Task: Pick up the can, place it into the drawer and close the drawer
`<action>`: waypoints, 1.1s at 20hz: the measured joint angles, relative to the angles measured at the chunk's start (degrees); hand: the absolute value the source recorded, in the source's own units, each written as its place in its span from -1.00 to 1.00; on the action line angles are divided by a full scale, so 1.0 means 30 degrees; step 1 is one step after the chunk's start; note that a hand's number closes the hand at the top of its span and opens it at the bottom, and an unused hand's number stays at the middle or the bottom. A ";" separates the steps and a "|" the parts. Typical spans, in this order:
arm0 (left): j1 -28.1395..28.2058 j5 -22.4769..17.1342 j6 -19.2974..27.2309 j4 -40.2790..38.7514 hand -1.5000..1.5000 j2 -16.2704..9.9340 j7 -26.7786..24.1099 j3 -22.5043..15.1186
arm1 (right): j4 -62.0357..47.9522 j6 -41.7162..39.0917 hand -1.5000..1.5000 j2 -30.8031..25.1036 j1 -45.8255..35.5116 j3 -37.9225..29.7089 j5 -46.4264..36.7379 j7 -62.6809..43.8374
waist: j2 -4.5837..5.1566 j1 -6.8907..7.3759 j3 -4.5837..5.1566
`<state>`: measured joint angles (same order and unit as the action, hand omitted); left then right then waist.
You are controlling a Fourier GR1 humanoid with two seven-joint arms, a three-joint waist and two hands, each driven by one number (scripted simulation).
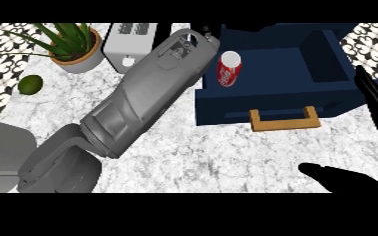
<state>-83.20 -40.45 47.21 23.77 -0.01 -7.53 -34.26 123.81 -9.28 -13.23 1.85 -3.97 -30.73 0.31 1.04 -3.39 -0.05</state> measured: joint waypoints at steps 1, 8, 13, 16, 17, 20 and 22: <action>0.0046 -0.0007 0.0089 0.0139 -1.00 0.0001 0.0070 -0.0141 | -0.0177 0.0182 -1.00 -0.0043 -0.0113 0.0470 -0.0940 -0.0065 | -0.0029 0.0090 -0.0001; -0.0241 0.0147 -0.0082 0.0239 -1.00 -0.0125 0.0616 0.0033 | -0.3725 0.1522 -1.00 -0.0415 -0.1811 0.2284 -0.5807 0.0179 | -0.0168 0.0835 0.0004; -0.0211 0.0591 0.0010 0.1187 -1.00 -0.0782 0.1825 0.0075 | -0.7028 0.3310 -1.00 0.0139 -0.2638 0.3163 -0.8520 0.0179 | -0.0331 0.1326 0.0007; 0.0179 0.0989 0.0094 0.2167 -1.00 -0.1340 0.2559 -0.0059 | -0.9400 0.5004 -1.00 0.0624 -0.3220 0.2941 -0.9105 0.0812 | -0.0377 0.1496 0.0004; 0.0415 0.1087 0.0035 0.2474 -1.00 -0.1580 0.2673 -0.0078 | -1.0391 0.5583 -1.00 0.0767 -0.3593 0.2734 -0.9227 0.1007 | -0.0375 0.1567 0.0002; 0.0961 0.1538 0.0098 0.3526 -1.00 -0.2238 0.3343 -0.0201 | -1.2230 0.7190 -1.00 0.1119 -0.4407 0.2510 -0.9932 0.1493 | -0.0529 0.1562 0.0169; 0.1296 0.1722 -0.0026 0.4415 -1.00 -0.2962 0.3980 -0.0233 | -1.3180 0.7756 -1.00 0.1175 -0.4972 0.2267 -1.0182 0.1661 | -0.0614 0.1630 0.0242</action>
<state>-79.32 -35.29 47.14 37.02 -8.89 4.41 -34.96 84.27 13.99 -9.71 -13.06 2.83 -61.28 5.29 -0.80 1.51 0.68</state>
